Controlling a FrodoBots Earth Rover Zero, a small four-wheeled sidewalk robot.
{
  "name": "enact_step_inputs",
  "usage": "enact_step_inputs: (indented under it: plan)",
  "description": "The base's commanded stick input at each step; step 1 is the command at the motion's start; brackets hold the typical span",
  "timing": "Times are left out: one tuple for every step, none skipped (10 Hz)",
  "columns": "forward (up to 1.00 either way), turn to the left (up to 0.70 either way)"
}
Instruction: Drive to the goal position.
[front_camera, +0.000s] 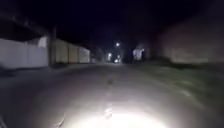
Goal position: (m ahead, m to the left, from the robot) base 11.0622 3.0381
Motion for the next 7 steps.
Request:
enact_step_inputs:
  plan:
    - [1.0, 0.0]
    - [1.0, 0.0]
    - [1.0, 0.0]
    - [1.0, 0.0]
    - [1.0, 0.0]
    - [1.0, 0.0]
    - [1.0, 0.0]
